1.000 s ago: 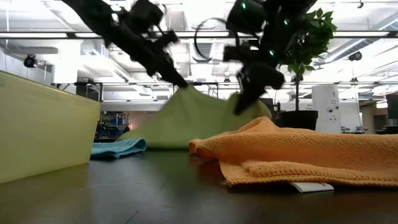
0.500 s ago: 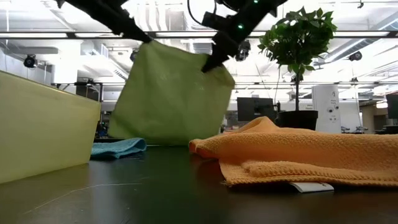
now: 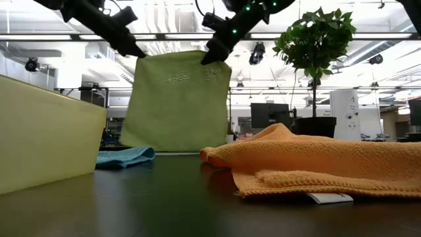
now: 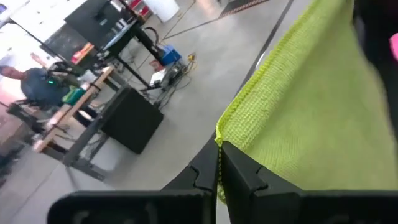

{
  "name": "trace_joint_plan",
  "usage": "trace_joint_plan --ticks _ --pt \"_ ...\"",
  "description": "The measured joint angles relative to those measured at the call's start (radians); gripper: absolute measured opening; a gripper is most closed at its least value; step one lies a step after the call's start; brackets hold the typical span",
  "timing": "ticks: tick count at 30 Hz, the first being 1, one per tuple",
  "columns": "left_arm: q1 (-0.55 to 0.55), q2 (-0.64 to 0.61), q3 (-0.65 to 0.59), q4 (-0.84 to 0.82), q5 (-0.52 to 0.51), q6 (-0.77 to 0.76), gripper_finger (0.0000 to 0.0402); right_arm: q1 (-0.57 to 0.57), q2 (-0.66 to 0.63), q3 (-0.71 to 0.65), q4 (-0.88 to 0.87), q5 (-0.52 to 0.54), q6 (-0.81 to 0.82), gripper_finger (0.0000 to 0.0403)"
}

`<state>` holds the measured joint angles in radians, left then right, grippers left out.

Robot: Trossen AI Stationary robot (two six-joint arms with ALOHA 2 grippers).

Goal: Fold microfiber towels
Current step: Fold the green microfiber towel

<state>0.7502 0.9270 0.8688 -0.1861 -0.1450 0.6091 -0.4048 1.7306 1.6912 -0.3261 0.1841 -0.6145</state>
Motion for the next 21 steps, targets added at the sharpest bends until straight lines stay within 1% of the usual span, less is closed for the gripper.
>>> trace_joint_plan --ticks 5,7,11,13,15,21 --pt "0.001 -0.02 -0.013 -0.055 0.081 -0.039 0.0 0.005 0.0 0.039 -0.139 -0.009 0.015 0.0008" --pt "-0.01 -0.034 -0.014 -0.094 0.136 -0.072 0.0 0.017 0.0 0.038 -0.208 -0.02 0.041 0.0008" --pt "-0.057 -0.056 -0.016 -0.215 0.229 -0.163 0.0 0.044 0.0 0.029 -0.354 -0.156 0.106 0.0008" --pt "-0.093 -0.064 -0.028 -0.262 0.27 -0.213 0.0 0.066 0.0 0.012 -0.405 -0.222 0.139 0.0008" --pt "-0.139 -0.069 -0.054 -0.275 0.298 -0.268 0.0 0.095 0.0 -0.011 -0.439 -0.259 0.16 0.0008" --pt "-0.326 -0.088 -0.165 -0.267 0.317 -0.393 0.0 0.202 0.0 -0.088 -0.467 -0.271 0.222 0.0008"
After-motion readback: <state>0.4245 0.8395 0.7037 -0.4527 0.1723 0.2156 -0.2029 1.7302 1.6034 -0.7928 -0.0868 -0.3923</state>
